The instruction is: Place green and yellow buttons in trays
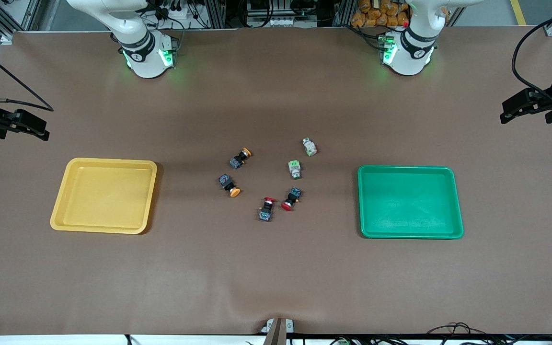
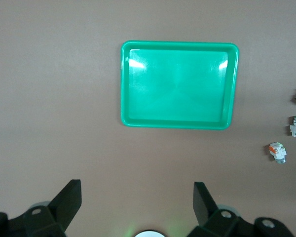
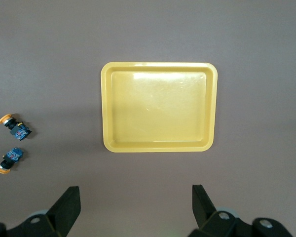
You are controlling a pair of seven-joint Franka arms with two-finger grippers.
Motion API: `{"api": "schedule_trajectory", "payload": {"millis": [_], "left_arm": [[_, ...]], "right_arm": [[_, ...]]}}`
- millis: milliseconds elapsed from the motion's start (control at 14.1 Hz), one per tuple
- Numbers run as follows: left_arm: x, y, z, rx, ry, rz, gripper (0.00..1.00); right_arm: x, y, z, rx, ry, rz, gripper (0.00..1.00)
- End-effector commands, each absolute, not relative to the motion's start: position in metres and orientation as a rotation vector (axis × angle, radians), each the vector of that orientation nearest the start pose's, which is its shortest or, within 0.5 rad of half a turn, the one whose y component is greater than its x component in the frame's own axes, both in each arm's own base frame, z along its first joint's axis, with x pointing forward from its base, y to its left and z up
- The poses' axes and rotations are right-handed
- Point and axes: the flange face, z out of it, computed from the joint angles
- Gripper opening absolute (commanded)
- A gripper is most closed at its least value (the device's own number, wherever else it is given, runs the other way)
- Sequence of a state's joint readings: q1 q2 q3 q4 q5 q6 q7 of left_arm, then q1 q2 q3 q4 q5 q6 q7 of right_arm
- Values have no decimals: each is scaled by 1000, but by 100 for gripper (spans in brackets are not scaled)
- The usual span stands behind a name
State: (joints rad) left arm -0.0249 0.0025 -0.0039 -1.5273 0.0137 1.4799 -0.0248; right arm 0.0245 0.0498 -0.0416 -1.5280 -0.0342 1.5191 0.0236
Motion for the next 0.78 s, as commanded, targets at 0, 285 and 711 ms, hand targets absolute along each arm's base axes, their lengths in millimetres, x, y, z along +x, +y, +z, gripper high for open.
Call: {"api": "schedule_trajectory", "payload": {"millis": [0,285,711], "left_arm": [[542,-19,640,-3116,-1,101,100],[542,-32,636,-3114,23,113,100],[544,-37,632,-3113,40,122,100]], "right_arm": [[566,-15,616,-3179,70,90,100],[578,-16,593,-3180,74,154,100],[600,-13,528,-3181,53,354,100]]}}
